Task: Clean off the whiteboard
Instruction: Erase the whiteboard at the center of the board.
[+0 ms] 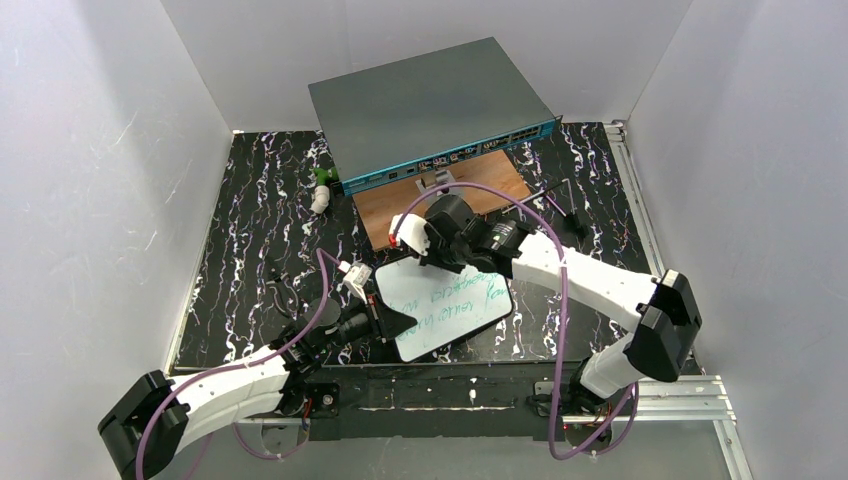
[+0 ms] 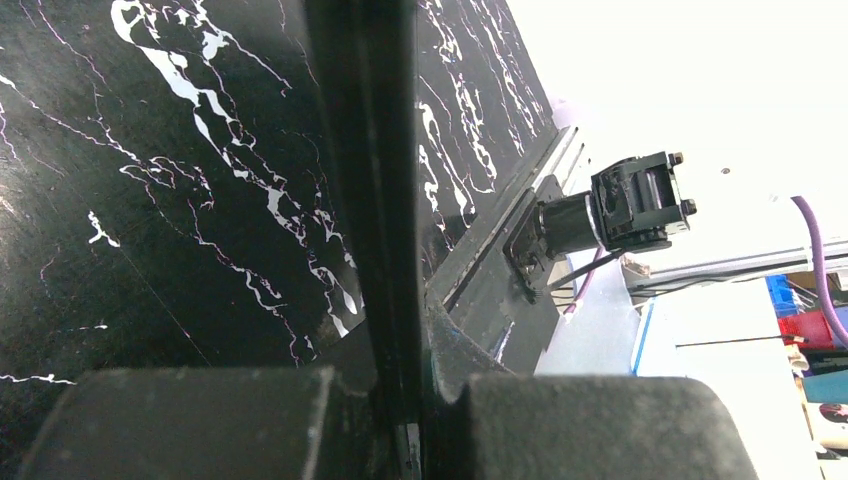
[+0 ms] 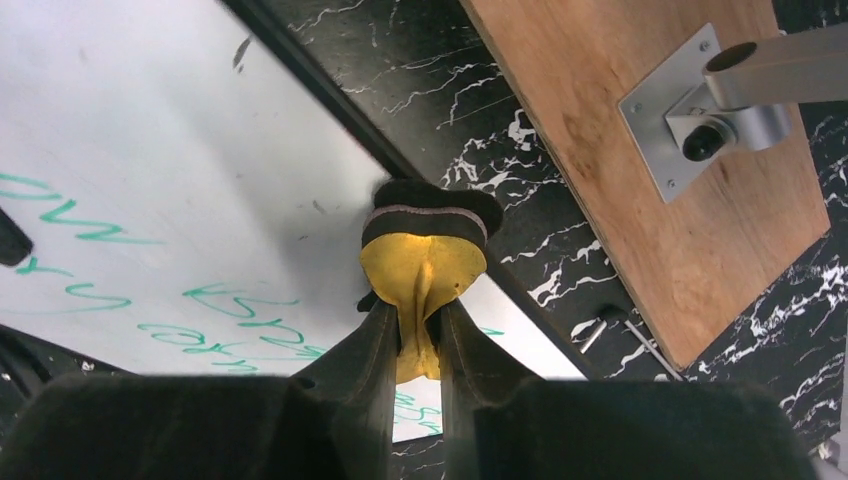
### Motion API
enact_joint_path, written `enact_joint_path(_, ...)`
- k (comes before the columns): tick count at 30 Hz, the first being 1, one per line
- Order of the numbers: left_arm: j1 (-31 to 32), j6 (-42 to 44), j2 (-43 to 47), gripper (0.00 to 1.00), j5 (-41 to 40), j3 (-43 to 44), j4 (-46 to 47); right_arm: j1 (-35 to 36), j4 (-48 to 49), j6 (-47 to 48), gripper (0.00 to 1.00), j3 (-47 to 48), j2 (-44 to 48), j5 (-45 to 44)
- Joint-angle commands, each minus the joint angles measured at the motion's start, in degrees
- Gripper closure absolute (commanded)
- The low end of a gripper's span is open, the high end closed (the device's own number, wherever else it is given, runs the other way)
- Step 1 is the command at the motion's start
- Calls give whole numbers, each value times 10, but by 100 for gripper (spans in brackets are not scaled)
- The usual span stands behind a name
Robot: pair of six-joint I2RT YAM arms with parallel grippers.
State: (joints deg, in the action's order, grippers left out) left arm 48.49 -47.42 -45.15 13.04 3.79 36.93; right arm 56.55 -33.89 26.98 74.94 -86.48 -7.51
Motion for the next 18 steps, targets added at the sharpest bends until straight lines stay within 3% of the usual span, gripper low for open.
enact_joint_path(1, 6, 32, 10, 100, 22, 13, -7, -4, -23, 45, 99, -29, 28, 61)
enact_joint_path(3, 6, 32, 8, 100, 22, 14, -7, 2, -46, 63, 99, -33, 33, 126)
enact_joint_path(8, 6, 31, 4, 100, 22, 16, -5, 21, -65, 63, 99, -11, 22, 151)
enact_joint_path(14, 6, 28, 9, 100, 23, 16, -8, 15, -1, 9, 99, 2, 12, 21)
enact_joint_path(18, 6, 29, 15, 100, 22, 16, -11, -15, 32, 11, 99, -32, 30, -17)
